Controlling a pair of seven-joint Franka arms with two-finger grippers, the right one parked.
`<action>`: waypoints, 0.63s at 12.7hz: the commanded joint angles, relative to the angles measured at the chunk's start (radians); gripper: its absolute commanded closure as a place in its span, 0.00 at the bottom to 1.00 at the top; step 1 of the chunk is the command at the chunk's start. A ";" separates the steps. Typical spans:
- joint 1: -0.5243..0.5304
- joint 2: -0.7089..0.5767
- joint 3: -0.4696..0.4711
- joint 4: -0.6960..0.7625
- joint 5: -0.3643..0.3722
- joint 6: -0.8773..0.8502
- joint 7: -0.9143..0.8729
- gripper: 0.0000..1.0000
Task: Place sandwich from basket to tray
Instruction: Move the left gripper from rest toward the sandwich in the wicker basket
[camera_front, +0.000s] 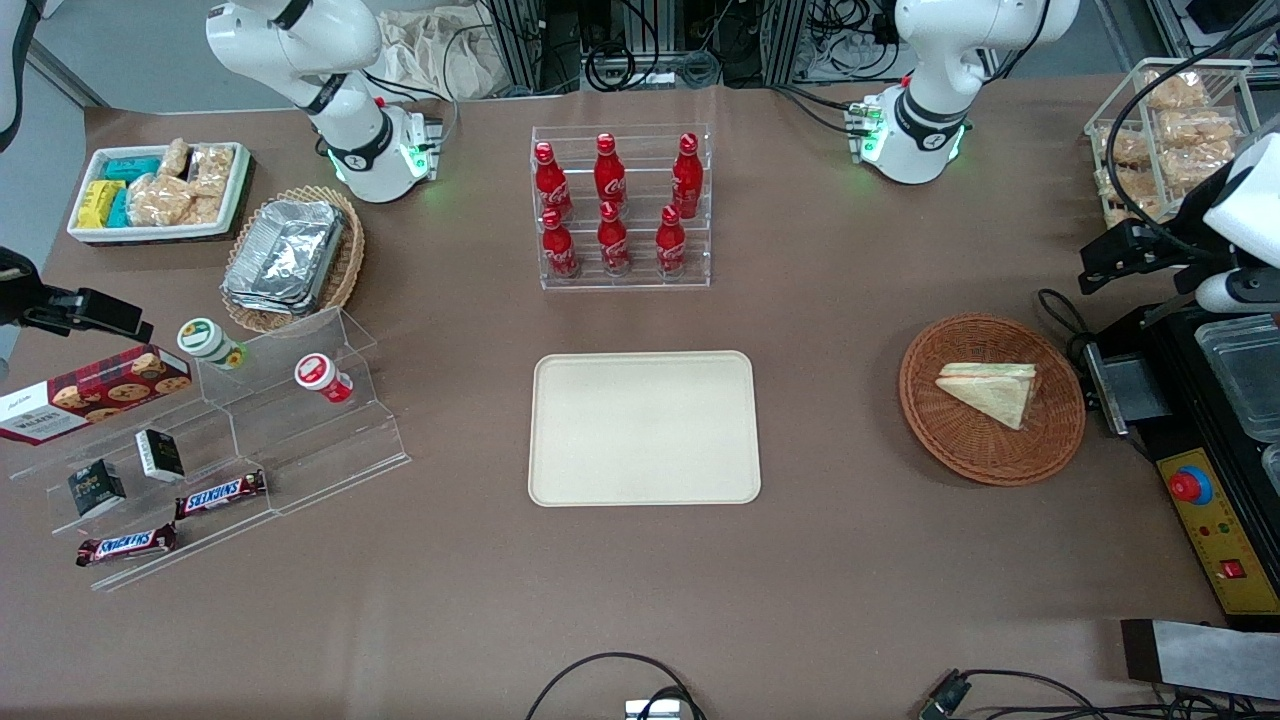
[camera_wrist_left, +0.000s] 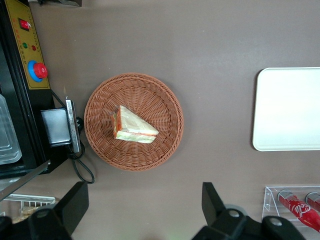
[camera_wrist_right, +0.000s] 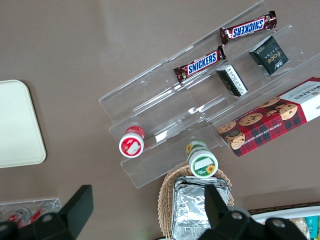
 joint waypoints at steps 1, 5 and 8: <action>-0.012 0.000 0.002 0.010 -0.006 -0.012 -0.013 0.00; -0.001 0.024 0.007 0.004 -0.011 -0.014 -0.111 0.00; 0.002 0.084 0.010 -0.009 0.000 -0.011 -0.297 0.00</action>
